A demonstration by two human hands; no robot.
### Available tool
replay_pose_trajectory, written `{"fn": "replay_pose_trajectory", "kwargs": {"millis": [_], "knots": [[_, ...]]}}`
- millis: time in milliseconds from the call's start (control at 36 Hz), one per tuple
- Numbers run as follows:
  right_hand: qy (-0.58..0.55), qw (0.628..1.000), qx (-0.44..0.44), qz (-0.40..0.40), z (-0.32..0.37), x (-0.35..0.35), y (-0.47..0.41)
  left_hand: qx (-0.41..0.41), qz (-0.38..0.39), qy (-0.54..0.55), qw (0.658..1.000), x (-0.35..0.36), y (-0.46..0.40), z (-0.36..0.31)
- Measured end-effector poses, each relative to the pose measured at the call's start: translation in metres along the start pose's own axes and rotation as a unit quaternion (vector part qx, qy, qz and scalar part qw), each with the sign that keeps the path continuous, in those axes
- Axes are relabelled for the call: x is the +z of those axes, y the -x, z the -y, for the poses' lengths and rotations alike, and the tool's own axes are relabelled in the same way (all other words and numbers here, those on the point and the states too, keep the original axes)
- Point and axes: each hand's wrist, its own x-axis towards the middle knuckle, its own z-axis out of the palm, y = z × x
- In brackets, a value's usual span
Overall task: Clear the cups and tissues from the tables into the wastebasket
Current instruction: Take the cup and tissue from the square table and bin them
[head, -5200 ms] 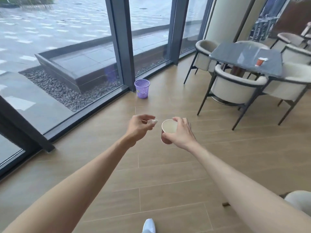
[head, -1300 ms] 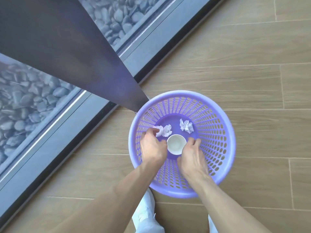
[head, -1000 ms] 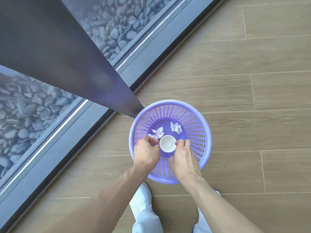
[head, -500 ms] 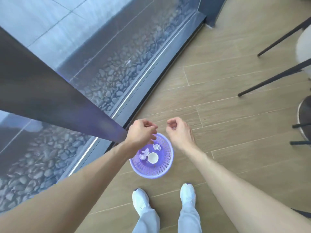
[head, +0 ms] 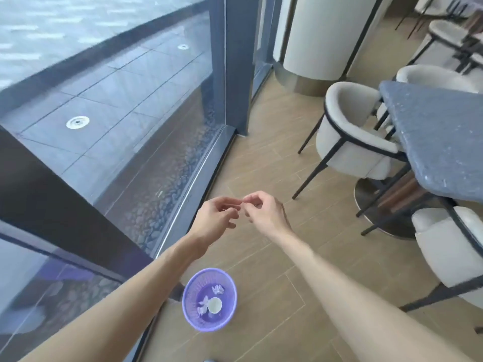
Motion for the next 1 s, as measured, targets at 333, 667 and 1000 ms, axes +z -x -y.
{"fn": "replay_pose_trajectory", "kwargs": {"millis": [333,667,1000], "knots": [[-0.12,0.991,0.021,-0.062,-0.019,-0.134,0.108,0.046,0.092,-0.019,0.994,0.109,0.095,-0.066],[-0.163,0.972,0.045,-0.162,-0.113,-0.279,0.263,0.088,0.194,-0.07,0.975,0.282,0.223,-0.096],[-0.224,0.92,0.07,-0.315,-0.176,-0.444,0.357,0.166,0.28,-0.113,0.939,0.436,0.29,-0.141]]}}
